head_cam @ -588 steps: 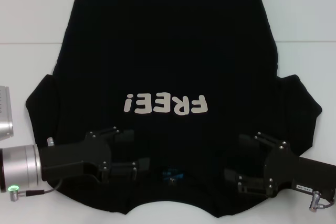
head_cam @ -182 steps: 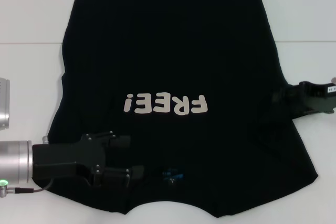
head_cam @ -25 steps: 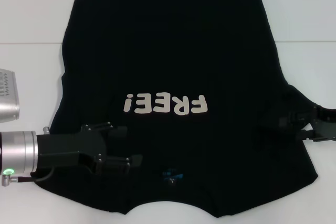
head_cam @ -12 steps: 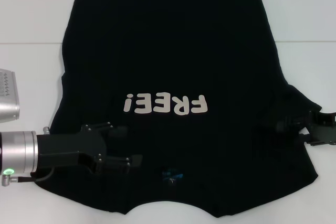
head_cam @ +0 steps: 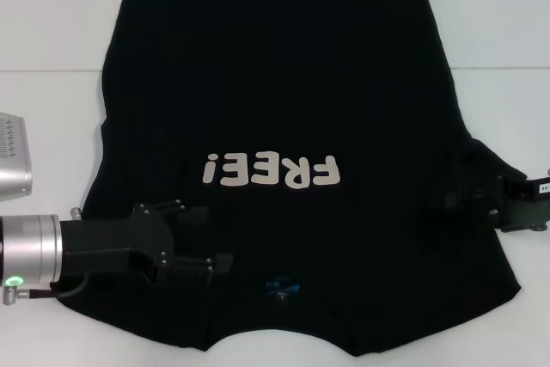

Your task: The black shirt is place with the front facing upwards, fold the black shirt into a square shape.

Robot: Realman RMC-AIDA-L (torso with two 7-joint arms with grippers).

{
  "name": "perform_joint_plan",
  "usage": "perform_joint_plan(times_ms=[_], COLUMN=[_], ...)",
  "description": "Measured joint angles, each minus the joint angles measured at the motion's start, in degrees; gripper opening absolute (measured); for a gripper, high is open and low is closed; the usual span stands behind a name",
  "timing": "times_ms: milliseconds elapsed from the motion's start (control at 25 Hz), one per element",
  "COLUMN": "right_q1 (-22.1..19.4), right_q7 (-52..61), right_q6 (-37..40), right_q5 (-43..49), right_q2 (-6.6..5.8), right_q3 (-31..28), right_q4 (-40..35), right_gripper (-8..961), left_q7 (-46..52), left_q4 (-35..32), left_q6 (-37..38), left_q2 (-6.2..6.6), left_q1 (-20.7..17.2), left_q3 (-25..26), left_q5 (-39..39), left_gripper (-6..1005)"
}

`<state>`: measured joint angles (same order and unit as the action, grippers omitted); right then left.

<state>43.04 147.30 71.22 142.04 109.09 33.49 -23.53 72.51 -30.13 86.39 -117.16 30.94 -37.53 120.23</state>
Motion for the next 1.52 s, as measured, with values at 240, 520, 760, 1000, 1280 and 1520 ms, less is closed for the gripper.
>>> perform_joint_plan(times_ms=[240,520,760,1000,1280,1520], right_q1=[0.74,1.34,1.46,1.62,2.77,4.45], right_q7=[-0.35,-0.7,-1.35,-2.36,-4.07,-7.79], right_q6=[-1.72,-3.01,-3.27,-4.79,-8.46,-10.45], right_q5=[-0.21,-0.43,-2.2,-4.51,-5.95,-8.39], right_q2=[0.71,1.24,1.29,1.51,3.0,4.27], right_q3=[-0.05,-0.53,-0.58,-0.35,-0.41,-0.3], right_q4=[0.07,-0.16,-0.34,-0.44,-0.52,-0.05], right_gripper=[714,714,714,714,714,715], left_q7=[0.0,0.0,0.0,0.0,0.0,0.03], left_q4=[0.1,0.28,0.34,0.34,0.39,0.43], left_q6=[0.0,0.0,0.0,0.0,-0.53,-0.75], left_q2=[0.0,-0.02,-0.08,-0.09,-0.14,-0.26], left_q1=[-0.07,-0.09,-0.09,-0.09,-0.13,-0.16], left_q3=[0.0,0.0,0.0,0.0,0.03,0.24], left_q5=[0.0,0.0,0.0,0.0,0.0,0.0], left_gripper=[920,920,920,920,920,920])
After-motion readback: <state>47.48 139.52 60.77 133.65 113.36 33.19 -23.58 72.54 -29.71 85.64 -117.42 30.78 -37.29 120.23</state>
